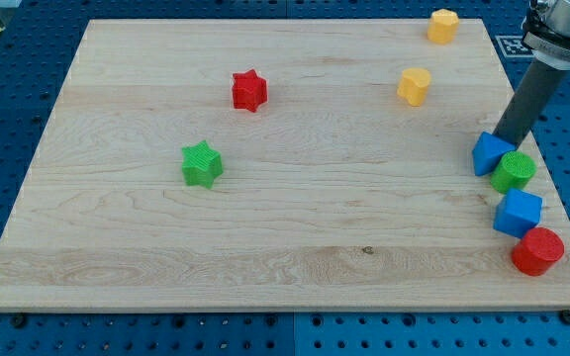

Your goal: Slide the green circle slightly left

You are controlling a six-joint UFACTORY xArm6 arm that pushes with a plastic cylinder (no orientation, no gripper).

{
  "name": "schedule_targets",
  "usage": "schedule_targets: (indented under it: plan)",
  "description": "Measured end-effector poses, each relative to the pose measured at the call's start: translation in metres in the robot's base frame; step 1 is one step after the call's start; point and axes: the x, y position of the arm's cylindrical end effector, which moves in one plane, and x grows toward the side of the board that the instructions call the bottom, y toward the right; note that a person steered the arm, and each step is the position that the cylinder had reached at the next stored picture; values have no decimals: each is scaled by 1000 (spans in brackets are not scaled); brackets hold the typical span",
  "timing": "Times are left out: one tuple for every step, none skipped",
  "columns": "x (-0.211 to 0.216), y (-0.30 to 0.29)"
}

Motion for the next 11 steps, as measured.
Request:
schedule_targets:
  plan:
    - [4, 17]
    - [13, 40]
    - [17, 40]
    - [17, 38]
    - [19, 34]
    - [25, 32]
    - [41, 32]
    - [50, 32]
    - [52, 32]
    - [43, 33]
    - [36, 33]
